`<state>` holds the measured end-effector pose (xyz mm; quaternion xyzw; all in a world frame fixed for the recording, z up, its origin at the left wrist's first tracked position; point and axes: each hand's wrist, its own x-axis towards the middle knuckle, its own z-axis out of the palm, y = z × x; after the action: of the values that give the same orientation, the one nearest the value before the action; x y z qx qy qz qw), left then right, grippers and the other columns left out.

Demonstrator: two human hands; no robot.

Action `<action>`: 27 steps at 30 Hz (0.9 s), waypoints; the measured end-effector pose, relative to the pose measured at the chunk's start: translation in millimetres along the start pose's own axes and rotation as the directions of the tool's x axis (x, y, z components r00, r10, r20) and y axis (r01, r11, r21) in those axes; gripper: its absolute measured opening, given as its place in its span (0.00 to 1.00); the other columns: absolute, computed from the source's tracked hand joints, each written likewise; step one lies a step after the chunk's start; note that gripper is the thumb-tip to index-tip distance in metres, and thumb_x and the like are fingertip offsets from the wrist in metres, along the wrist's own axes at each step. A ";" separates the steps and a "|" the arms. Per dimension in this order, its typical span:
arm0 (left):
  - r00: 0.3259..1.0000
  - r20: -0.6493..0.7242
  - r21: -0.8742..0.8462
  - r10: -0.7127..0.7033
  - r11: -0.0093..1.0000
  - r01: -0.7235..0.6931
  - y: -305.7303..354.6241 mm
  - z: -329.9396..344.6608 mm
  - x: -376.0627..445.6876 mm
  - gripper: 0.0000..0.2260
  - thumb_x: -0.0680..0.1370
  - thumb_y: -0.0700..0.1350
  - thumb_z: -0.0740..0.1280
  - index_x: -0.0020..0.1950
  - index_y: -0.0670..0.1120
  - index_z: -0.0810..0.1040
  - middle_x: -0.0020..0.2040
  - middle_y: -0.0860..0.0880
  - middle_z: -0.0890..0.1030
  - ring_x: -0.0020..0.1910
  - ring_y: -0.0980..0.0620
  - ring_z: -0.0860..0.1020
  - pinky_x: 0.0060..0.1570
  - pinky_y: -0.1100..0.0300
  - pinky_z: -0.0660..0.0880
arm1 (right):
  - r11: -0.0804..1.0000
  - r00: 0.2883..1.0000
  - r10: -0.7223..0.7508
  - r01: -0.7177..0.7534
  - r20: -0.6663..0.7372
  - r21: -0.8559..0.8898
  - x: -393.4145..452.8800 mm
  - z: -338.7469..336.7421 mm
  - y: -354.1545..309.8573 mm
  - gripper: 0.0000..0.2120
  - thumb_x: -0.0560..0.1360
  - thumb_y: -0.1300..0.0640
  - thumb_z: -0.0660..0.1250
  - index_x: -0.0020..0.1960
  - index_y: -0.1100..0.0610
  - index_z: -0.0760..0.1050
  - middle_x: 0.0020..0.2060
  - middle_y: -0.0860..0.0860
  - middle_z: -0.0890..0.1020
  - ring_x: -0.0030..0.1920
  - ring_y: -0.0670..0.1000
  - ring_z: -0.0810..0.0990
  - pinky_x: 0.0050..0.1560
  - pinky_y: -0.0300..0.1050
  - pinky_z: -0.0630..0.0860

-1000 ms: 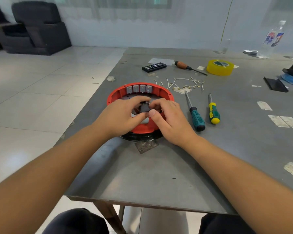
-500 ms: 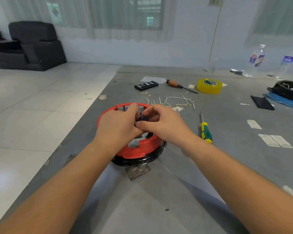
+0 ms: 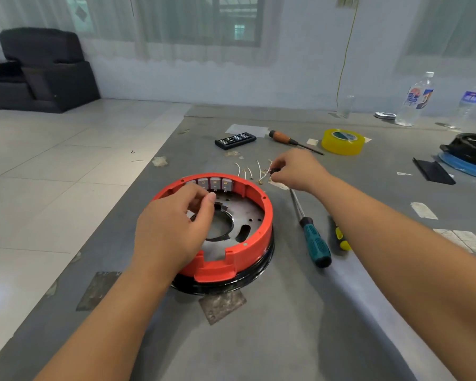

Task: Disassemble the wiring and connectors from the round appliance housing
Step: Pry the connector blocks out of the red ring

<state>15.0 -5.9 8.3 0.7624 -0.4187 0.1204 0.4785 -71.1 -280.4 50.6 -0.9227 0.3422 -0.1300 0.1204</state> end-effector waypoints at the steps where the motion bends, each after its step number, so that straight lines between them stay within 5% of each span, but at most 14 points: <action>1: 0.999 -0.037 -0.015 -0.002 1.000 0.002 -1.0 0.4 -1.4 0.10 0.80 0.56 0.64 0.47 0.53 0.82 0.39 0.58 0.85 0.42 0.50 0.85 0.45 0.45 0.80 | 0.998 0.998 -0.013 0.016 0.053 -0.053 4.6 5.2 1.3 0.13 0.74 0.56 0.70 0.57 0.52 0.85 0.53 0.52 0.86 0.53 0.52 0.81 0.48 0.39 0.71; 5: 0.996 -0.090 -0.062 -0.018 0.998 0.013 -8.1 0.8 -3.3 0.10 0.81 0.54 0.64 0.46 0.52 0.82 0.39 0.55 0.85 0.40 0.47 0.84 0.44 0.43 0.79 | 0.985 0.988 -0.018 0.044 0.151 -0.169 13.5 24.3 4.1 0.10 0.74 0.58 0.71 0.56 0.54 0.83 0.54 0.53 0.85 0.55 0.55 0.80 0.50 0.43 0.76; 12: 1.000 -0.027 -0.067 0.003 0.998 -0.004 -12.9 -1.4 -7.5 0.10 0.80 0.55 0.65 0.44 0.52 0.82 0.35 0.55 0.84 0.39 0.49 0.83 0.42 0.43 0.79 | 0.992 0.992 0.007 0.009 0.129 -0.123 13.5 34.9 11.4 0.12 0.75 0.56 0.73 0.59 0.55 0.83 0.57 0.55 0.84 0.58 0.55 0.81 0.58 0.46 0.77; 17: 0.998 0.022 -0.056 0.063 0.997 -0.062 -13.6 -5.7 -10.0 0.13 0.80 0.57 0.62 0.43 0.53 0.82 0.34 0.56 0.82 0.37 0.51 0.82 0.39 0.46 0.79 | 0.996 0.990 0.029 -0.017 0.137 -0.092 6.4 35.5 12.5 0.21 0.76 0.51 0.73 0.68 0.54 0.77 0.64 0.54 0.81 0.65 0.56 0.77 0.65 0.48 0.74; 20: 0.966 0.123 -0.029 0.229 0.973 -0.227 -17.2 -11.8 -11.9 0.14 0.80 0.59 0.60 0.43 0.56 0.82 0.36 0.60 0.82 0.39 0.57 0.80 0.39 0.53 0.77 | 0.998 0.998 0.043 -0.042 0.042 -0.037 -1.4 27.0 11.6 0.23 0.78 0.49 0.69 0.71 0.54 0.75 0.67 0.54 0.79 0.67 0.56 0.76 0.64 0.48 0.72; 23: 0.861 0.252 0.071 0.441 0.879 -0.471 -22.3 -15.8 -12.2 0.17 0.81 0.61 0.60 0.43 0.55 0.83 0.36 0.60 0.82 0.37 0.59 0.78 0.38 0.55 0.74 | 0.975 0.994 0.052 -0.030 -0.094 0.219 -12.2 19.0 -3.1 0.16 0.80 0.45 0.65 0.61 0.53 0.80 0.58 0.51 0.84 0.57 0.52 0.80 0.54 0.45 0.75; 27: 0.781 0.377 0.171 0.498 0.791 -0.587 -22.7 -18.1 -10.0 0.24 0.80 0.70 0.58 0.44 0.55 0.84 0.35 0.57 0.81 0.36 0.54 0.79 0.36 0.54 0.73 | 0.951 0.986 -0.159 0.140 0.049 0.275 -35.9 20.6 -38.8 0.16 0.83 0.43 0.61 0.63 0.49 0.81 0.59 0.48 0.84 0.56 0.48 0.80 0.55 0.43 0.74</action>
<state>29.9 18.8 -2.6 0.6760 -0.6711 0.1898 0.2378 -67.4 -225.3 37.7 -0.9249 0.2459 -0.1517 0.2470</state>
